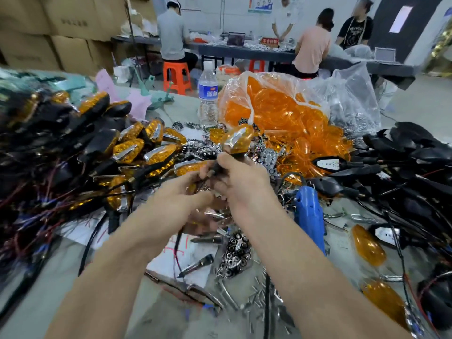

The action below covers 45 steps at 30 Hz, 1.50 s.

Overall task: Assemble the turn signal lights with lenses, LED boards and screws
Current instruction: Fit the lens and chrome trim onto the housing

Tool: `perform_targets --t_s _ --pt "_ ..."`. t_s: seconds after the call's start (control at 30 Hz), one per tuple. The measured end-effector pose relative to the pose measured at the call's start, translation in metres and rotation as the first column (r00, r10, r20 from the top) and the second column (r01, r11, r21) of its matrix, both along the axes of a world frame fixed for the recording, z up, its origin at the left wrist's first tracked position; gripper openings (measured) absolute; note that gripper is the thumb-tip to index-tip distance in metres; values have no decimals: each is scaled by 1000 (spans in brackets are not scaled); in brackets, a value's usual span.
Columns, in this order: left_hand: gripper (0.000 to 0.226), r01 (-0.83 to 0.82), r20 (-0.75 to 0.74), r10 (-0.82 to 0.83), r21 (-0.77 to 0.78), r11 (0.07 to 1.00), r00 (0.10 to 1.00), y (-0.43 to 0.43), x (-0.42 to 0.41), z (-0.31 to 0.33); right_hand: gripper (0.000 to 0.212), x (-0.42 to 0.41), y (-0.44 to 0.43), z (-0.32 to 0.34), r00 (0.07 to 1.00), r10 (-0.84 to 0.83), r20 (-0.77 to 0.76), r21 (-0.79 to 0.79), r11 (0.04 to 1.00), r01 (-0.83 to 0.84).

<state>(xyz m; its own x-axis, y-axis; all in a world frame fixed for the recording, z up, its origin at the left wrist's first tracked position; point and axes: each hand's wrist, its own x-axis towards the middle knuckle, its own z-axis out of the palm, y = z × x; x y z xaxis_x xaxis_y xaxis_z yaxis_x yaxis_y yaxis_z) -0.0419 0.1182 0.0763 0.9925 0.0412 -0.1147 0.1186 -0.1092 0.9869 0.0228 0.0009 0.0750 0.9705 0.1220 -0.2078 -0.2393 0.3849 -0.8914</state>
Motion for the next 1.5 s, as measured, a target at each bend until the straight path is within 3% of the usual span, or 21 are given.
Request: perform_targets --t_s 0.1,0.17,0.2,0.27,0.33,0.4,0.47,0.53,0.57,0.6,0.7,0.83,0.9,1.0,1.1,1.17,1.3,1.4,1.5 --pt "22 -289 81 280 130 949 957 60 7 -12 6 19 31 11 987 156 35 -212 966 -145" --pt "23 -499 249 438 301 813 864 90 14 -15 4 26 45 14 939 341 38 -376 875 -303" --pt "23 -579 336 473 423 696 814 100 16 -17 6 29 49 12 921 386 48 -475 820 -319" --pt "18 -651 451 476 602 463 755 113 19 -22 21 35 50 4 909 406 96 -649 718 -252" --pt "32 -631 480 420 671 390 770 112 22 -33 34 37 43 -7 906 389 165 -729 667 -154" --pt "46 -602 503 335 713 360 796 102 21 -47 30 33 29 -16 887 384 255 -814 581 -17" --pt "49 -621 560 269 704 343 784 83 19 -55 30 29 12 -26 849 455 270 -933 341 115" --pt "45 -632 618 165 697 338 769 55 19 -60 43 22 -2 -36 780 610 144 -986 18 168" --pt "42 -617 630 98 698 362 770 39 21 -62 54 19 -7 -42 737 672 72 -977 -100 186" --pt "39 -581 624 29 708 401 781 24 23 -64 62 16 -12 -46 718 695 28 -969 -158 190" --pt "37 -380 473 -97 800 465 876 -9 32 -68 49 12 -26 -53 748 652 124 -944 -155 292" --pt "29 -262 325 -158 909 325 932 -19 45 -73 36 9 -53 -50 821 520 235 -916 -164 365" --pt "25 -290 347 -128 899 329 929 -23 49 -71 37 9 -67 -45 844 505 179 -942 -161 295" --pt "22 -369 442 -68 815 446 894 -42 56 -70 22 15 -87 -31 863 498 89 -996 27 87" --pt "32 -327 422 -10 718 614 907 -72 70 -69 23 30 -114 -23 909 293 296 -948 210 241" --pt "42 -243 358 -27 687 685 933 -90 79 -73 35 45 -133 -24 924 127 361 -914 248 322" --pt "53 -88 208 -84 700 709 974 -101 93 -90 50 73 -168 -28 971 99 217 -976 41 214" --pt "54 -84 213 -110 733 675 971 -96 98 -97 40 90 -179 -23 970 243 -30 -981 -193 18" --pt "52 -125 251 -94 731 671 963 -94 96 -99 33 98 -188 -8 916 387 -101 -954 -298 20"
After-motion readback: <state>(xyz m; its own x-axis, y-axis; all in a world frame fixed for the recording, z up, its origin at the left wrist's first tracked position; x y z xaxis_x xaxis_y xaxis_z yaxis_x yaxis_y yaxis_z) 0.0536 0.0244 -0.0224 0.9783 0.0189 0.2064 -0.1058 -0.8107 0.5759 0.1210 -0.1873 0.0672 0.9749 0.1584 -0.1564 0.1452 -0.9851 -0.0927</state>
